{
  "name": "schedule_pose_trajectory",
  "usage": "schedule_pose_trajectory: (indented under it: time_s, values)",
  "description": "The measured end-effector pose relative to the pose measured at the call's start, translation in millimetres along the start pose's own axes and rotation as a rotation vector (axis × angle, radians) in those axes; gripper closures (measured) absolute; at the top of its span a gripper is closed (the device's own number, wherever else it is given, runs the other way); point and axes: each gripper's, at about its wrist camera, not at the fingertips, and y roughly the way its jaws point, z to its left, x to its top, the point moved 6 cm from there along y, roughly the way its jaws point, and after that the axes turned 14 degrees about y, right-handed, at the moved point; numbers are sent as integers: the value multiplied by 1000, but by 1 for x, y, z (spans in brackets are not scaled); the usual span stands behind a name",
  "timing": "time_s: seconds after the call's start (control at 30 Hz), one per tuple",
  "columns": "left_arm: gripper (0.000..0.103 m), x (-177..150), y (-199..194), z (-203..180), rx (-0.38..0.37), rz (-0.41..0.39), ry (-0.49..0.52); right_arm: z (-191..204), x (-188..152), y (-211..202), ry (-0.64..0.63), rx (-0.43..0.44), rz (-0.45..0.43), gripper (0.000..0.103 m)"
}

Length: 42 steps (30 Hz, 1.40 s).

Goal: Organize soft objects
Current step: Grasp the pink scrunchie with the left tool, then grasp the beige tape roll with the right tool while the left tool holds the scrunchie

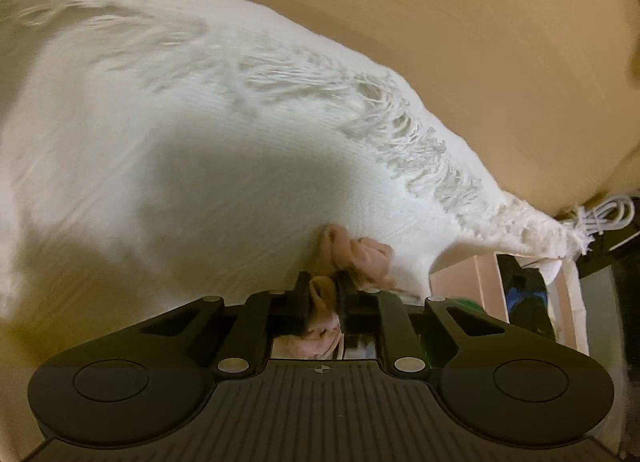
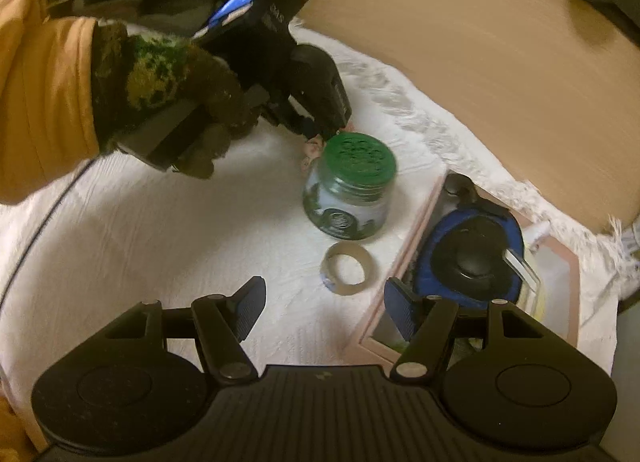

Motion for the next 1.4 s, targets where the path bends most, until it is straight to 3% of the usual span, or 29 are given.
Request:
schedule_pose_trajectory:
  time_s: [0.1,0.27,0.43,0.53,0.57,0.7,0.87,1.03,1.13,1.2,1.4]
  values:
    - [89,-10,-20,-1,2,-33,35,5,-2,2,-19,6,-8,37]
    - [90,-36,-50,-14,51,-83,176,4,-7,4,-20,25,-3,37]
    - [90,-61,-71,-19,49,-104,229,5,-7,5,-43,13,-16,37]
    - [90,-78,-71,-21,85,-84,275,11,-2,11,-72,-1,-15,45]
    - [90,-83,-71,-20,100,-75,281,13,1,14,-79,-8,-9,53]
    - [89,-99,-63,-12,101,-46,246,20,15,41,-72,-9,80,64]
    - [87,-103,-56,-7,79,-38,210,12,37,84,-27,-67,214,66]
    - [85,-103,-51,-9,93,-28,213,9,33,115,1,-75,358,69]
    - [85,-103,-49,-9,97,-25,212,6,34,117,45,-35,373,81]
    - [84,-102,-48,-10,100,-24,214,5,32,115,73,-6,390,95]
    - [90,-98,-50,-13,100,-35,166,-3,36,78,157,90,330,99]
